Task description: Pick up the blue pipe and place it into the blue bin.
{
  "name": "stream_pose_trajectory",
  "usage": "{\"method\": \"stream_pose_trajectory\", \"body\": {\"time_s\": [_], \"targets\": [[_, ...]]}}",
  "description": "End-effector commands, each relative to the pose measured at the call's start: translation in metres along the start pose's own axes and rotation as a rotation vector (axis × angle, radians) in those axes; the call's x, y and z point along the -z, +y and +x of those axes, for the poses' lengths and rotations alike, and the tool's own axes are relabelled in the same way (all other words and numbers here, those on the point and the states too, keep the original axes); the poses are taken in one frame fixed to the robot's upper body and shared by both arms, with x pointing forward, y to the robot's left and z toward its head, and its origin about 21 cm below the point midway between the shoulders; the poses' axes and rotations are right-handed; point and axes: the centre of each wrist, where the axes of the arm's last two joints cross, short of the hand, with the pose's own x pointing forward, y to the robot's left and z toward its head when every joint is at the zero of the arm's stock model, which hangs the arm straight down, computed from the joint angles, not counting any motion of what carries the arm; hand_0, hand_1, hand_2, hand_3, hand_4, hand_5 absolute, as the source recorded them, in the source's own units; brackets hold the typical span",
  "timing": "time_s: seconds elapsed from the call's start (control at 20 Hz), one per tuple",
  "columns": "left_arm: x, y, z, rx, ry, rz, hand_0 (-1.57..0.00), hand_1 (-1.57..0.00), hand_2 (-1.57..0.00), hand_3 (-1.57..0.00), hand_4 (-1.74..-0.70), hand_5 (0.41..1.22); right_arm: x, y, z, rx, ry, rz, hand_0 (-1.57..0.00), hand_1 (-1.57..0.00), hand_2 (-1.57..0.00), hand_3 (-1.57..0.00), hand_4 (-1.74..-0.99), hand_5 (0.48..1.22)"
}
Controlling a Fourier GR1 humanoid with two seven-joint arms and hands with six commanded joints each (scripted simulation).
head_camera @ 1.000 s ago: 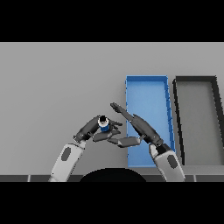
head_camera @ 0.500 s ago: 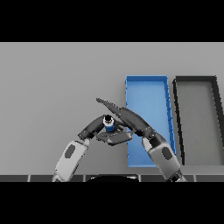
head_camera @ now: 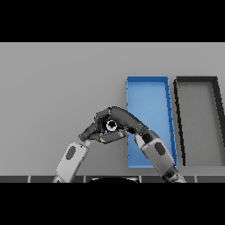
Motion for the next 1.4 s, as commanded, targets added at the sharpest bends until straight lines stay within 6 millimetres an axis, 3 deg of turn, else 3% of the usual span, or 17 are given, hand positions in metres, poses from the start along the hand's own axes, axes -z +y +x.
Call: {"method": "stream_pose_trajectory", "body": {"time_s": [0.0, 0.1, 0.25, 0.4, 0.65, 0.7, 0.75, 0.9, 1.0, 1.15, 1.35], "targets": [[-0.002, 0.001, 0.000, -0.025, -0.002, 0.004, -1.57, -1.57, -1.57, -1.52, -1.68, 1.221, 0.003, 0.001, -0.001, 0.019, -0.015, -0.003, -1.22, -1.22, -1.23, -1.02, -1.581, 0.650], [0.002, -0.001, 0.000, -0.043, -0.031, -0.003, -1.57, -1.57, -1.57, -1.50, -1.70, 1.221, 0.002, 0.004, -0.003, 0.048, -0.066, 0.003, -1.34, -1.34, -1.35, -1.19, -1.628, 0.856], [0.001, 0.004, 0.002, -0.048, -0.008, -0.018, -1.57, -1.57, -1.57, -1.44, -1.72, 1.221, 0.002, 0.008, -0.006, 0.020, -0.097, -0.003, -1.45, -1.45, -1.46, -1.36, -1.680, 1.034], [0.003, 0.002, 0.003, -0.041, -0.033, -0.014, -1.57, -1.57, -1.57, -1.43, -1.73, 1.221, 0.001, 0.012, -0.004, 0.016, -0.120, 0.001, -1.51, -1.51, -1.51, -1.46, -1.710, 1.125], [0.000, 0.008, 0.006, 0.025, -0.047, 0.033, -1.57, -1.57, -1.57, -1.45, -1.72, 1.221, 0.006, 0.014, -0.001, 0.039, -0.133, -0.048, -1.55, -1.55, -1.55, -1.54, -1.731, 1.190], [-0.001, 0.008, 0.008, 0.047, -0.038, 0.045, -1.46, -1.34, -1.29, -1.17, -1.60, 1.221, 0.004, 0.014, -0.002, 0.034, -0.148, -0.052, -1.56, -1.56, -1.56, -1.54, -1.733, 1.196], [-0.004, 0.011, 0.006, 0.050, -0.026, 0.026, -1.17, -1.07, -1.03, -0.93, -1.47, 1.221, 0.006, 0.014, -0.003, 0.034, -0.131, -0.051, -1.56, -1.56, -1.56, -1.55, -1.734, 1.201], [-0.004, 0.013, 0.004, 0.091, -0.008, -0.054, -0.60, -0.55, -0.53, -0.48, -1.21, 1.221, 0.006, 0.017, 0.000, 0.043, -0.095, -0.057, -1.56, -1.56, -1.56, -1.56, -1.738, 1.211], [-0.005, 0.016, 0.004, 0.122, 0.025, -0.057, -0.38, -0.35, -0.34, -0.30, -1.08, 1.029, 0.005, 0.022, 0.000, 0.036, -0.090, -0.063, -1.57, -1.57, -1.57, -1.56, -1.739, 1.214], [-0.003, 0.011, 0.004, 0.103, 0.065, -0.037, -0.20, -0.18, -0.17, -0.16, -1.00, 0.770, 0.003, 0.020, 0.000, 0.014, -0.080, -0.076, -1.57, -1.57, -1.57, -1.57, -1.740, 1.218], [-0.006, 0.010, 0.001, 0.070, 0.098, -0.016, -0.08, -0.07, -0.07, -0.06, -0.97, 0.567, 0.005, 0.021, 0.002, 0.056, -0.074, -0.069, -1.57, -1.57, -1.57, -1.57, -1.741, 1.220]]}}
